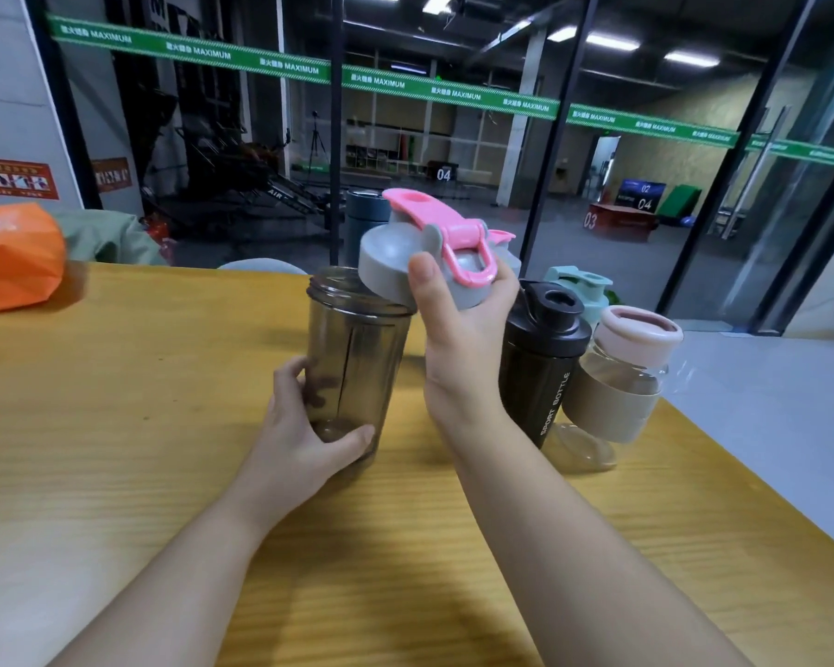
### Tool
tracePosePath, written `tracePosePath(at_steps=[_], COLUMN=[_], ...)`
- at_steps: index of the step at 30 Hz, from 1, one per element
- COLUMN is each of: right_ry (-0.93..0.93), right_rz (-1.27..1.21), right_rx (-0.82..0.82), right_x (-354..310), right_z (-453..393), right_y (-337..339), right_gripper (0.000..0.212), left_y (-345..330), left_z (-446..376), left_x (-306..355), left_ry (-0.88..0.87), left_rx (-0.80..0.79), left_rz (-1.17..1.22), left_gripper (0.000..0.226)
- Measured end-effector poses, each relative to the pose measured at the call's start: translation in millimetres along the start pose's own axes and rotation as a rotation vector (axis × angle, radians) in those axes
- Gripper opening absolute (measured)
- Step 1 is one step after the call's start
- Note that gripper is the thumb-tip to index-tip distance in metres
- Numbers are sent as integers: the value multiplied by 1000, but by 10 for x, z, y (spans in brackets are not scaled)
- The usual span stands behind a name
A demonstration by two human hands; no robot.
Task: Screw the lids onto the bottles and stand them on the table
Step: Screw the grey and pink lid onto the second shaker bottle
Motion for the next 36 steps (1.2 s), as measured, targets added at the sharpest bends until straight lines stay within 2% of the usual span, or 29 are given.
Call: tracePosePath(at_steps=[1,6,9,14,18,22,24,27,28,31,33,36], right_ry=[-26,-157,-234,-220,-208,-221,-243,-226,-217,-180,-111,49], right_rz=[1,-7,9,69,79,114,131,165,167,165,219,388], right_rx=[10,68,37,-37,-151,-251,-294,-321,-315,-279,-278,-421], right_x=[12,112,208,218,202,165,158,153,134,70,5,-180], right_z=[-27,-106,-76,-66,-114,-192,-202,-190,-174,-155,-165,-99], right_y=[-16,-13,-18,-48,-27,41,69,98,100,111,106,-44], right_gripper=[73,79,79,101,73,61,66,90,91,76,67,32], left_y=[-18,-47,-53,-77,-75,-55,-50,-51,-42,-77,-156,-168], left_z=[-2,-13,-14,-3,11,22,22,33,28,27,45,24], left_x=[7,52,78,118,162,208,249,308,310,291,328,494], left_ry=[7,-3,-36,-55,-55,-42,-50,-47,-42,-26,-40,-128], left_rx=[-10,-13,-24,-60,-75,-133,-180,-260,-279,-329,-330,-212], left_rz=[-10,-17,-42,-14,68,148,183,257,284,302,304,452], left_gripper=[82,81,80,79,77,78,79,80,81,86,102,131])
Point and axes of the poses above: each hand's wrist, its own z-axis away from the middle knuckle, its own y-axis out of the back of the hand, x = y × z, the point moved 6 cm from there along -z, towards the middle knuckle, and after that the axes turned 13 degrees about z, right-handed, at the moved point
